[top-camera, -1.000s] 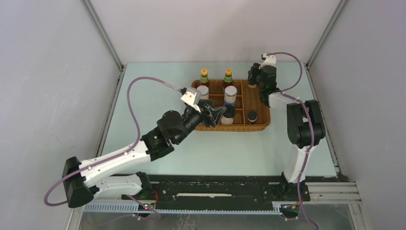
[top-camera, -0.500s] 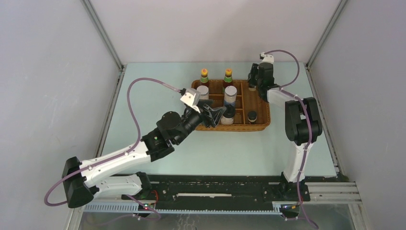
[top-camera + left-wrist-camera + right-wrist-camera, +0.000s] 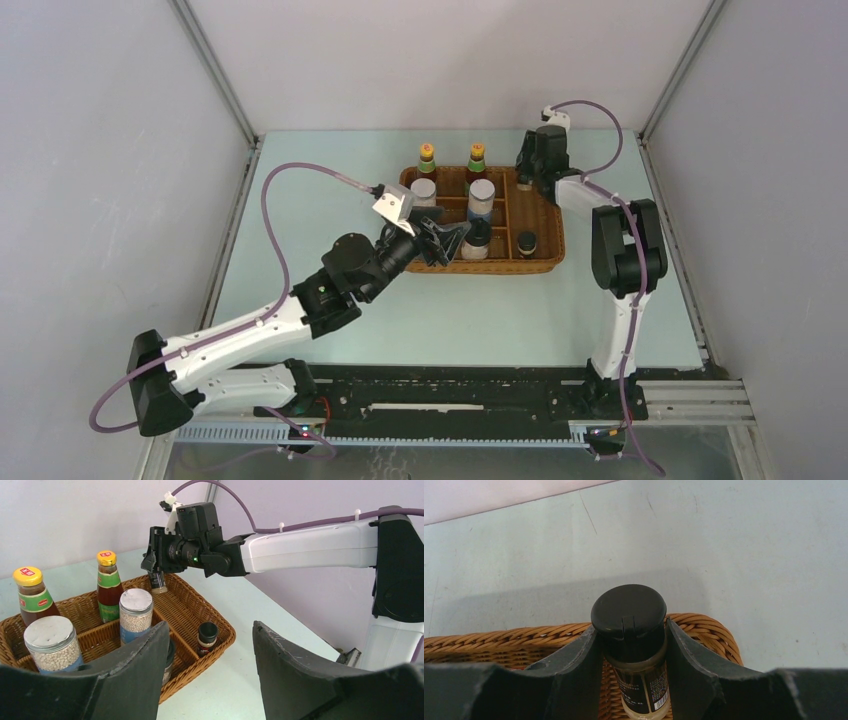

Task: Organize the condiment bottles
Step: Place the bottle in the storage box.

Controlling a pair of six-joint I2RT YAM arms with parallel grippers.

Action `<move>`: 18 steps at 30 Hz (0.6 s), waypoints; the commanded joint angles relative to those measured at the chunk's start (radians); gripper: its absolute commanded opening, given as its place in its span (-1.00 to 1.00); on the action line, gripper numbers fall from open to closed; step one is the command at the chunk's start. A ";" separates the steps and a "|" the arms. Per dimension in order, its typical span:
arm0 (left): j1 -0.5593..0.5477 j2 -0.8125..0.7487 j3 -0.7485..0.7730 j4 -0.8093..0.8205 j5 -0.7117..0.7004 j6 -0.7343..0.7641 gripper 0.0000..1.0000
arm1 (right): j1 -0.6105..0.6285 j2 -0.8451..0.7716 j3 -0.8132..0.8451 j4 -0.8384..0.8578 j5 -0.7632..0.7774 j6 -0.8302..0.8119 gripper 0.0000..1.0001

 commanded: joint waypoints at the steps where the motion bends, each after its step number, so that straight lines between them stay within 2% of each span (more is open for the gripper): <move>1: 0.004 -0.003 -0.009 0.020 0.016 0.020 0.33 | 0.005 0.019 0.056 -0.024 0.012 0.028 -0.74; 8: 0.004 0.012 0.005 0.018 0.024 0.016 0.33 | -0.005 0.036 0.085 -0.075 0.005 0.041 -0.39; 18: 0.004 0.027 0.020 0.009 0.031 0.009 0.34 | -0.012 0.075 0.154 -0.140 -0.009 0.049 -0.11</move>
